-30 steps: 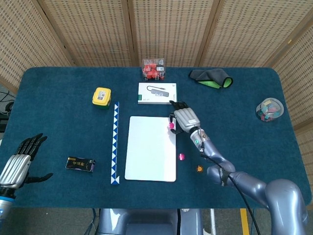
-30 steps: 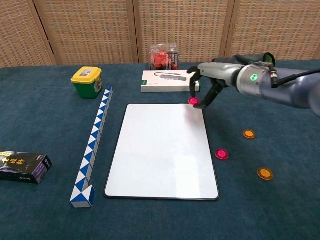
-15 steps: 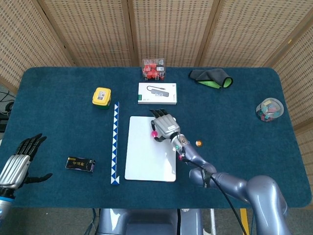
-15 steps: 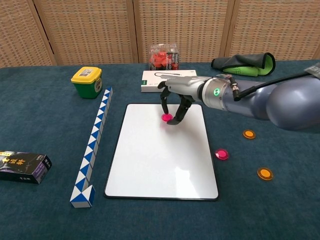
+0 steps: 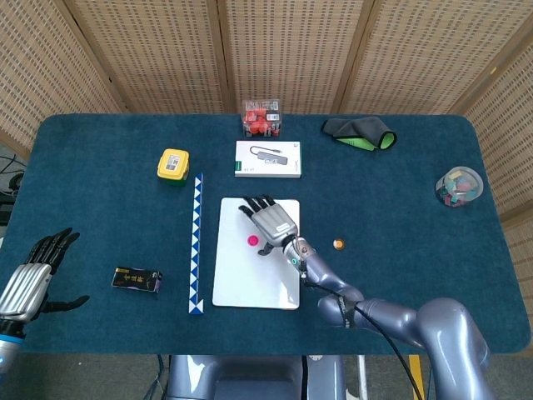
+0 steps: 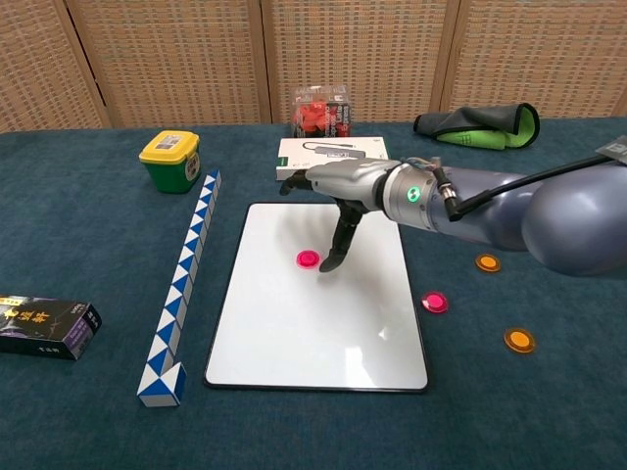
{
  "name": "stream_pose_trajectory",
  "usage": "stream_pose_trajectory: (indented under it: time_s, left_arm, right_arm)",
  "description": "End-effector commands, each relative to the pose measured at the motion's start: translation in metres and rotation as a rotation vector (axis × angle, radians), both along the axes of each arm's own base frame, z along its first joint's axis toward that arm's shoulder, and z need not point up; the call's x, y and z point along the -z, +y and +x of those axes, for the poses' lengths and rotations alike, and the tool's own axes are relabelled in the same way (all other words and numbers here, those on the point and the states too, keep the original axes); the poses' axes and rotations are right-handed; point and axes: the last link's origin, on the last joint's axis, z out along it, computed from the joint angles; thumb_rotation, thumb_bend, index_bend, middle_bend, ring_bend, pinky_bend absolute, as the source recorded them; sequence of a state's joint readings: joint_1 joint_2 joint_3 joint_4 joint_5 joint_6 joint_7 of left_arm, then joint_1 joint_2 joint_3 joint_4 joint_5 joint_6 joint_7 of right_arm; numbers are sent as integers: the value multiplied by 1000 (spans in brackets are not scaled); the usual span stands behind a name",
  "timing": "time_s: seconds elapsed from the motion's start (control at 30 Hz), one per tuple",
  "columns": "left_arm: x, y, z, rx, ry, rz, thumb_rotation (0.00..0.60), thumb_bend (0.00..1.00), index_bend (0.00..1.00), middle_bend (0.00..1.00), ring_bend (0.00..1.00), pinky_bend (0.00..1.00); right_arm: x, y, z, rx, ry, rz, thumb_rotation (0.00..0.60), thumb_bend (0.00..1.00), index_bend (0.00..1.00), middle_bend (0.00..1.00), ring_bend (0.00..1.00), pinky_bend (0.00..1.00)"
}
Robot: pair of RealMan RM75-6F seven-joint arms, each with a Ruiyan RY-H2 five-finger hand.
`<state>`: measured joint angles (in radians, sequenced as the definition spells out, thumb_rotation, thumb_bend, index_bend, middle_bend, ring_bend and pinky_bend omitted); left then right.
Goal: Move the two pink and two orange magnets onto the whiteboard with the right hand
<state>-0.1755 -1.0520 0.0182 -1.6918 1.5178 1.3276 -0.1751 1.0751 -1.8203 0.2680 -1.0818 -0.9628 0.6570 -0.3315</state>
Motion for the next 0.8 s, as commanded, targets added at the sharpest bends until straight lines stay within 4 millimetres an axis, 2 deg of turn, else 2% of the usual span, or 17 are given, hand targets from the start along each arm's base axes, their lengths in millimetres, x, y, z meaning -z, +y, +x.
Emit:
stream_pose_trajectory:
  time_s: [0.03, 0.1, 0.2, 0.27, 0.4, 0.53, 0.7, 0.8]
  left_arm:
    - [0, 0, 0, 0, -1, 0, 600, 0, 0, 0, 0, 0]
    - [0, 0, 0, -1, -1, -1, 600, 0, 0, 0, 0, 0]
    - [0, 0, 0, -1, -2, -2, 600, 0, 0, 0, 0, 0]
    - [0, -1, 0, -1, -2, -6, 600, 0, 0, 0, 0, 0]
    - [0, -1, 0, 0, 1, -10, 600, 0, 0, 0, 0, 0]
    - [1, 0, 1, 3, 4, -14, 600, 0, 0, 0, 0, 0]
    - [2, 1, 3, 10, 12, -21, 600, 0, 0, 0, 0, 0]
    - [3, 1, 3, 12, 17, -20, 600, 0, 0, 0, 0, 0]
  right_arm:
    - [-12, 1, -5, -2, -17, -24, 600, 0, 67, 0, 0, 0]
    - [-24, 1, -13, -9, -15, -50, 600, 0, 98, 0, 0, 0]
    - [-44, 2, -34, -18, 5, -95, 600, 47, 267, 0, 0, 0]
    - [-56, 4, -52, -14, 27, -120, 600, 126, 346, 0, 0, 0]
    - [-73, 9, -81, 10, 58, -145, 600, 213, 391, 0, 0, 0]
    - [-90, 17, -115, 55, 78, -162, 600, 234, 423, 0, 0, 0]
    - [-99, 32, -157, 119, 106, -156, 600, 245, 423, 0, 0, 0]
    - [-100, 36, -167, 130, 98, -157, 600, 255, 423, 0, 0, 0]
